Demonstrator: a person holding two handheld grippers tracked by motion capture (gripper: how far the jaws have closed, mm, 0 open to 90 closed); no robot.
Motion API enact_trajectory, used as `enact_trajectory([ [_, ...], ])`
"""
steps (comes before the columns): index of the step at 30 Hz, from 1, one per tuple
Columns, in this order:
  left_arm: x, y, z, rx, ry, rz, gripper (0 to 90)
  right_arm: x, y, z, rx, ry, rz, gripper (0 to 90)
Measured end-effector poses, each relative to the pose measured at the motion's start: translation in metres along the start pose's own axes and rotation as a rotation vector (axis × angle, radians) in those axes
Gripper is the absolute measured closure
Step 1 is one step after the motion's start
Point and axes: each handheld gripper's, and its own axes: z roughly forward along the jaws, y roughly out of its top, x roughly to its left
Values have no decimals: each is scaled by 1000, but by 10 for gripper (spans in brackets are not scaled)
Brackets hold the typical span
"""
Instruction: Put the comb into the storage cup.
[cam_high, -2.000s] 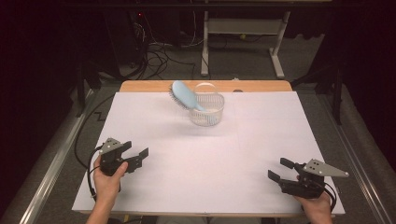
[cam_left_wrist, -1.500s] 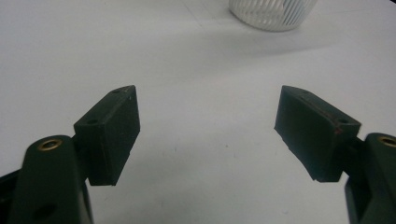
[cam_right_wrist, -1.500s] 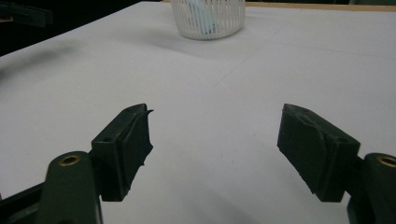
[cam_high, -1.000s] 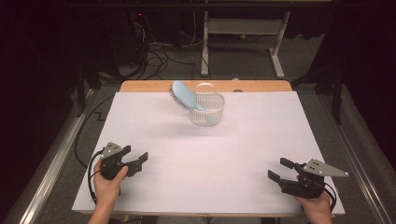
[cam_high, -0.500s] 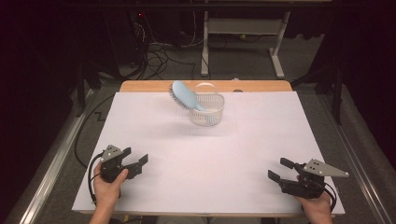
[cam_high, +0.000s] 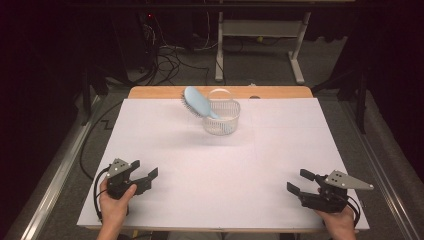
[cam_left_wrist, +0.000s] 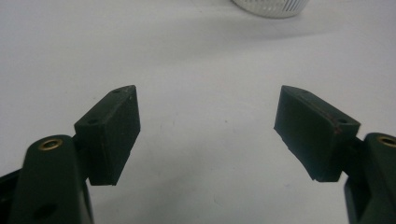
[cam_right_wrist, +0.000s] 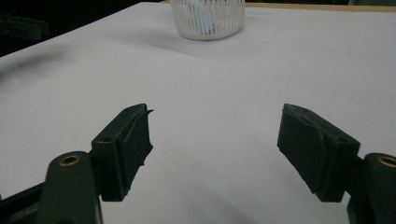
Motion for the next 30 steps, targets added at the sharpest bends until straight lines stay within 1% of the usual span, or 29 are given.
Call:
enact_trajectory([
  [9,0,-5,0,-2,-1,-12,232,0,0,0,-1,-1,-1,261],
  [13,0,-7,-1,-4,6,-8,232,0,0,0,-1,-1,-1,261],
  [25,1,-14,-5,-15,0,-16,234,0,0,-1,-3,-1,0,261],
  [28,2,-16,-6,-18,5,-18,233,0,0,-1,-3,-1,-2,261],
  [30,2,-17,-7,-21,16,-14,234,0,0,-1,-4,0,-2,261],
])
